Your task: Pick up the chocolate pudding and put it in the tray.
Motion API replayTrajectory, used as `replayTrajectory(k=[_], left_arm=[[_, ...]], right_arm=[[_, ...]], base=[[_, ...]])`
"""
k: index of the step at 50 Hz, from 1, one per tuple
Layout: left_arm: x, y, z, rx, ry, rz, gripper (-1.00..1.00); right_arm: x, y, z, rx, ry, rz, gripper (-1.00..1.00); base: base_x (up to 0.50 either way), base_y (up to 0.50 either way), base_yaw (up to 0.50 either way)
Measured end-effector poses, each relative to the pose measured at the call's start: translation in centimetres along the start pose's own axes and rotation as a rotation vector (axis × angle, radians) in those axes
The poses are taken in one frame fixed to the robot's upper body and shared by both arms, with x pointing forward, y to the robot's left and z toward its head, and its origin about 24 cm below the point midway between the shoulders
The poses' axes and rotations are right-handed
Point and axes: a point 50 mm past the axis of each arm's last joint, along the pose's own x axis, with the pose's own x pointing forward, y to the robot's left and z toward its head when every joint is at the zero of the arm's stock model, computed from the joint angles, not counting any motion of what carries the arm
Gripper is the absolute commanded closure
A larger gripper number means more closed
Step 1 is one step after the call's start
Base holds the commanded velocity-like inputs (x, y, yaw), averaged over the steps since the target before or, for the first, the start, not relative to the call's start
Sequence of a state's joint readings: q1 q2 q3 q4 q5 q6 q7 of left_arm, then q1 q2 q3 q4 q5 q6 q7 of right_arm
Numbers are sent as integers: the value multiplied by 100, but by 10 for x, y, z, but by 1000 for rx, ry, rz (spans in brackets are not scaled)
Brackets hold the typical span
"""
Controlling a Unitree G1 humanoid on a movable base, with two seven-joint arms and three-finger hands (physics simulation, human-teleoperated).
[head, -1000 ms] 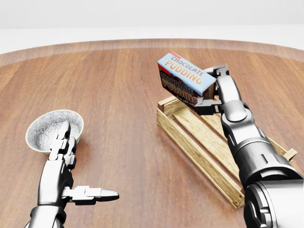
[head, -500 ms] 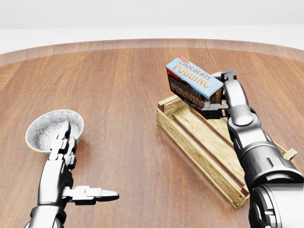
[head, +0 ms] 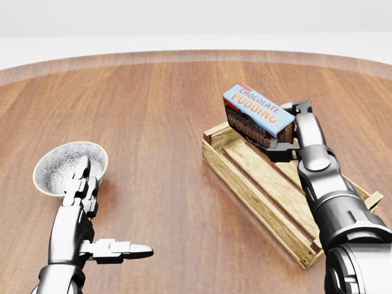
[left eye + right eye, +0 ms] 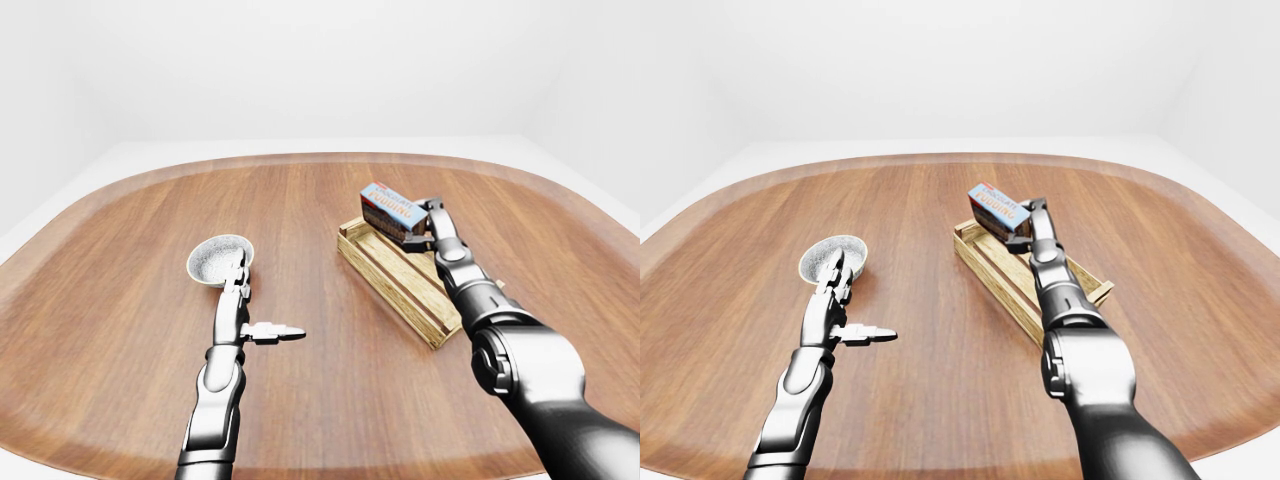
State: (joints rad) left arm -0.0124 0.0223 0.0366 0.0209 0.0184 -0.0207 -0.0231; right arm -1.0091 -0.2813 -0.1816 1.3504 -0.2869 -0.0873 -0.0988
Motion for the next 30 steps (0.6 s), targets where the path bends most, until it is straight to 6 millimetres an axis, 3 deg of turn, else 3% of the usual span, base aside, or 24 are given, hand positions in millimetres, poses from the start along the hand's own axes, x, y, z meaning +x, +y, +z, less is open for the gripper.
replayTrajectory(k=[30], left_arm=[[-1,0,-1,2,0,-3,-100]], right_arm=[[-3,-2,-17,2,41,-22,100]], base=[[0,0,0]])
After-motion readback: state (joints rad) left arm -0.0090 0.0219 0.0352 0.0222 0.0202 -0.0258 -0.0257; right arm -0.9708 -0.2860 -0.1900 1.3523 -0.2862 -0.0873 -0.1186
